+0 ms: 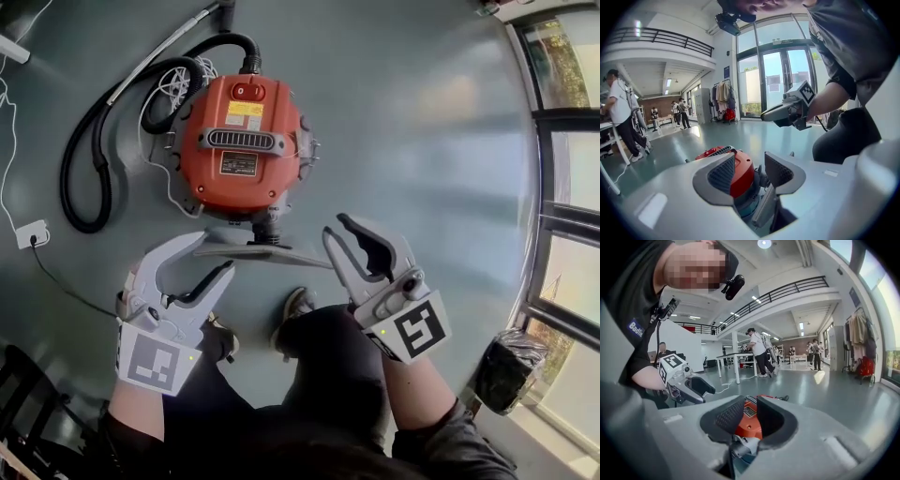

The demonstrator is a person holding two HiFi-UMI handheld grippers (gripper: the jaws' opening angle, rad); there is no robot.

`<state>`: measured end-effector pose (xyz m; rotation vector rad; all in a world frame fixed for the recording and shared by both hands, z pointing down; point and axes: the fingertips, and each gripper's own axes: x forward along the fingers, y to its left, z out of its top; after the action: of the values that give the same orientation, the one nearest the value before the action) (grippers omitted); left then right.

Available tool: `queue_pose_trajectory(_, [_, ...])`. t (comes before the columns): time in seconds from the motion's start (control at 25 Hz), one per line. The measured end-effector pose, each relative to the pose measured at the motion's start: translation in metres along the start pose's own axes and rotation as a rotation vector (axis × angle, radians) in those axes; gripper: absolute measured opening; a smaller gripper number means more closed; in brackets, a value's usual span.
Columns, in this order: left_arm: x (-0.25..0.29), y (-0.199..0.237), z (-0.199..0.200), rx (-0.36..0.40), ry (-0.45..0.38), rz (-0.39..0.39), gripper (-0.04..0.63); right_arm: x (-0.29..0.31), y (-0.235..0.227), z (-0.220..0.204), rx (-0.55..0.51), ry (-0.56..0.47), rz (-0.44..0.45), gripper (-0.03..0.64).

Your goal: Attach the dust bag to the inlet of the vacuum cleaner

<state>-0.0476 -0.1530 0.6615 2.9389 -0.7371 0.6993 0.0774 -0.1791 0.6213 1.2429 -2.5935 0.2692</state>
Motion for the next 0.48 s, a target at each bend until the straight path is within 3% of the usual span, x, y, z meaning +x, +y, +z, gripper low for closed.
queue_pose_trajectory(0.24, [-0.035,-0.001,0.051,-0.042,0.043,-0.006,0.222,-0.029,0.02,0.043,0.079,0.048,-0.002,0.075])
queue_pose_trajectory(0.48, [-0.084,0.001,0.106,-0.05,0.073,-0.001,0.218,-0.05,0.051,0.09,0.091,0.095,0.046,0.075])
